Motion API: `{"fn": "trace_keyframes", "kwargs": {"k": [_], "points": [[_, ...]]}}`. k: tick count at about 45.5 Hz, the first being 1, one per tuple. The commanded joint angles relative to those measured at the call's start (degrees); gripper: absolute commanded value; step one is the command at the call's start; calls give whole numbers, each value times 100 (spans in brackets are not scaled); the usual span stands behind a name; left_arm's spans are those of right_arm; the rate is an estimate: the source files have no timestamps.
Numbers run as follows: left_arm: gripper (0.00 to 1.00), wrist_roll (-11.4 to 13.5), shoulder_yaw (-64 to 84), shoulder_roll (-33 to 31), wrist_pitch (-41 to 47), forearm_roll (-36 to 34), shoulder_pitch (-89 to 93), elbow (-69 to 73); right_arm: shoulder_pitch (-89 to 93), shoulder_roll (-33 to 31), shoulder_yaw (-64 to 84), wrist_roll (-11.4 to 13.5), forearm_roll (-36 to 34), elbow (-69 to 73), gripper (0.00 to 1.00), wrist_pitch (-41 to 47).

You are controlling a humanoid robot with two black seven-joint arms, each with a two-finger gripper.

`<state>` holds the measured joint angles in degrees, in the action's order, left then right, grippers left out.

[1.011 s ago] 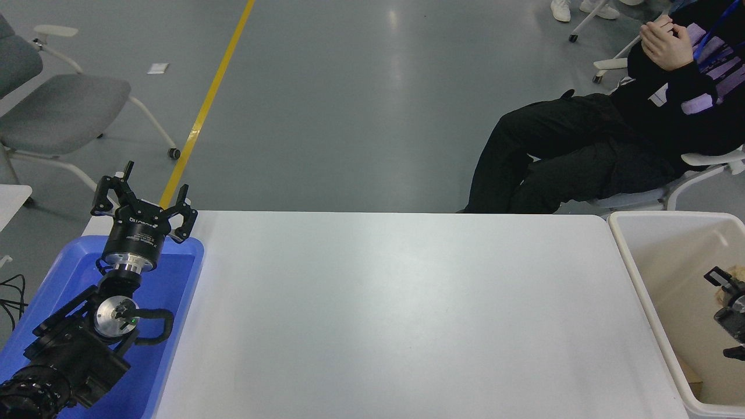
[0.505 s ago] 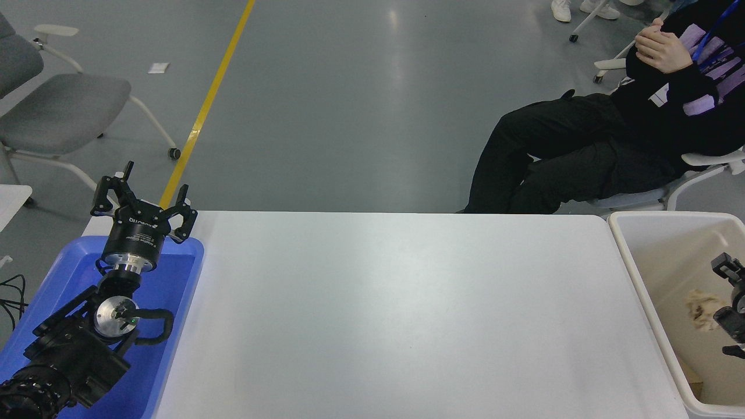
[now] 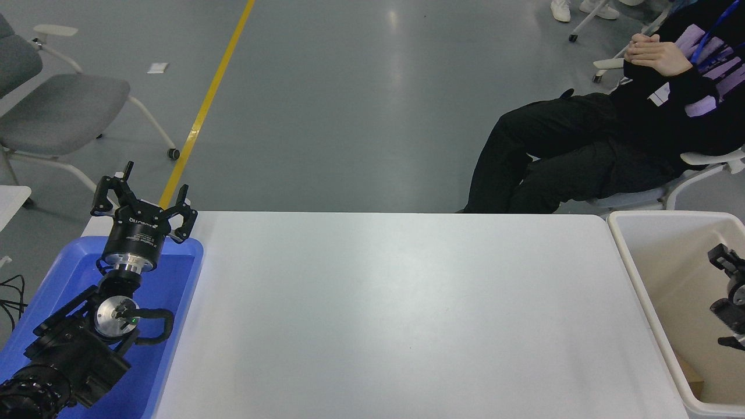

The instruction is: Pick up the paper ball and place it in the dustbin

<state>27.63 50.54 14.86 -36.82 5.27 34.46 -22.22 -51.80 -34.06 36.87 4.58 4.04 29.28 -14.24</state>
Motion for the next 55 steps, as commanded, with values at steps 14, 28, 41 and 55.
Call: {"fn": "trace_keyframes", "kwargs": {"k": [14,28,41,55], "points": [[98,-4,-18,8,-9,-8,8,-2,-5022,-620,3633,-9,150,5377,100,772],[98,-4,-9,8,-9,-8,-1,-2,-7537,426,3688,-9,132,5430,100,5562],[98,-4,0,0,0,0,-1,7,-8759,1129,2879,-9,79,5685,100,5924],[98,-4,0,0,0,0,-1,7,-9375,1639,2808,-9,-237,5765,100,5924]]}}
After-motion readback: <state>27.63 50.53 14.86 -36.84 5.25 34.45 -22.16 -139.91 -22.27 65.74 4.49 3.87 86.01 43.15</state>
